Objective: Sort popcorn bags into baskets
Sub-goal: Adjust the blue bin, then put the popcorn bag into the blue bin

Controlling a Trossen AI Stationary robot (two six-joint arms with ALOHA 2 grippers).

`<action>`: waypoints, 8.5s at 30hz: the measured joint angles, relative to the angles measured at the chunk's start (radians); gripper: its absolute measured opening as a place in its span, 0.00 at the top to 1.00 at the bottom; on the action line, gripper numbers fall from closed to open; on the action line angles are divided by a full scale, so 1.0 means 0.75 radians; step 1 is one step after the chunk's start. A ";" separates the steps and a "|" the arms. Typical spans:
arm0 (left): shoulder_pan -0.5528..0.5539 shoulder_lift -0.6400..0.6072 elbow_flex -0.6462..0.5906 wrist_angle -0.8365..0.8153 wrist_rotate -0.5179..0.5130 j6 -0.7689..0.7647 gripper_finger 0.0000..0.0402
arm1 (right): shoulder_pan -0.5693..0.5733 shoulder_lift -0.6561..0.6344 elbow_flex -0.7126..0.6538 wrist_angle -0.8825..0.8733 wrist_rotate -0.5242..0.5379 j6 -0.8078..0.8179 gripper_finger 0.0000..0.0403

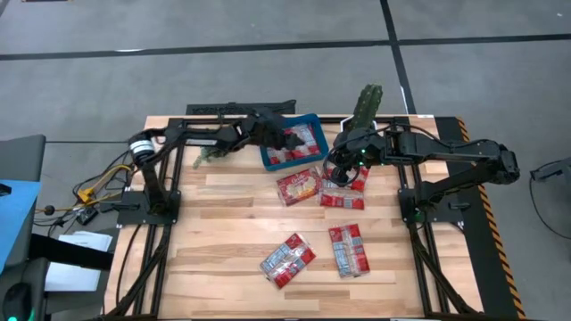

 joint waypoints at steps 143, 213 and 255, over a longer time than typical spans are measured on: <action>-0.721 -0.787 -0.902 -0.341 -0.931 -0.861 0.48 | 0.042 0.953 -0.108 0.785 0.158 0.044 0.96; -0.716 -0.704 -0.868 0.021 -0.537 -0.698 1.00 | -0.034 0.365 0.058 0.464 -0.072 -0.211 0.96; 0.436 0.219 0.958 -1.613 0.163 1.761 1.00 | -0.010 0.241 0.057 0.139 0.101 -0.091 0.95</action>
